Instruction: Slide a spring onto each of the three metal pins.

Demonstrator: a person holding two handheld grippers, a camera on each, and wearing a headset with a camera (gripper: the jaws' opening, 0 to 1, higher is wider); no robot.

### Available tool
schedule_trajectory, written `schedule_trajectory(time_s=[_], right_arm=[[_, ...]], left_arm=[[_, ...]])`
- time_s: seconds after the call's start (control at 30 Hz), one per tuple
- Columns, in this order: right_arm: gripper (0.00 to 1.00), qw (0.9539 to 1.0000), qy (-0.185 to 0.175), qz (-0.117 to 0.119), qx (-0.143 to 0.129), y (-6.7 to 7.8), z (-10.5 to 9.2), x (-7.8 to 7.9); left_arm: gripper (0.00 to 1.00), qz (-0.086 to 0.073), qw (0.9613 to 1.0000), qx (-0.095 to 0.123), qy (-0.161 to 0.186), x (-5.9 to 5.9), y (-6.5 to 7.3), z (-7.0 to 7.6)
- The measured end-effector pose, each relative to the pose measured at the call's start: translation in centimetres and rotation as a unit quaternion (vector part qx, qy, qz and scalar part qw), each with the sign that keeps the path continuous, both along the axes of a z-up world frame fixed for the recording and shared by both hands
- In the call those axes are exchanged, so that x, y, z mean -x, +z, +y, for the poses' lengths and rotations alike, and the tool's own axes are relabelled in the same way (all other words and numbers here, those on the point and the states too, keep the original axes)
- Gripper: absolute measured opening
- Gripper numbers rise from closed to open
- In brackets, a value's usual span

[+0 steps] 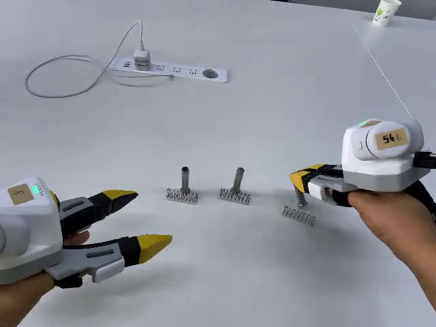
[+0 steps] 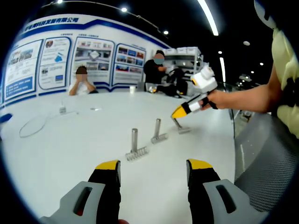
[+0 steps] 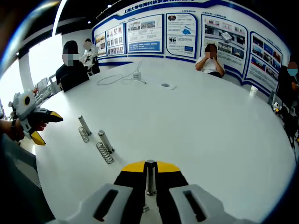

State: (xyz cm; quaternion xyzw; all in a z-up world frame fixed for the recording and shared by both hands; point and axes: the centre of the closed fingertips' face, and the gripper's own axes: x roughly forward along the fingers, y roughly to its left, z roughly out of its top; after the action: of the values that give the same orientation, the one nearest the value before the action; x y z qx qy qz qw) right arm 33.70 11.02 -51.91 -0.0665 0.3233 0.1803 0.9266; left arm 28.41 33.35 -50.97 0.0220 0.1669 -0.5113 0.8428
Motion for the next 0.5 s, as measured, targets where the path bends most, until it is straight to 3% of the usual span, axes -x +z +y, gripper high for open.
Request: schedule_trajectory(time_s=[0.5], right_arm=[[0.08,0.9999,-0.002,-0.010,0.000,0.57,-0.25,0.42]], left_arm=[[0.58,-0.005,1.0000,-0.001,-0.003,0.17,0.39,-0.05]])
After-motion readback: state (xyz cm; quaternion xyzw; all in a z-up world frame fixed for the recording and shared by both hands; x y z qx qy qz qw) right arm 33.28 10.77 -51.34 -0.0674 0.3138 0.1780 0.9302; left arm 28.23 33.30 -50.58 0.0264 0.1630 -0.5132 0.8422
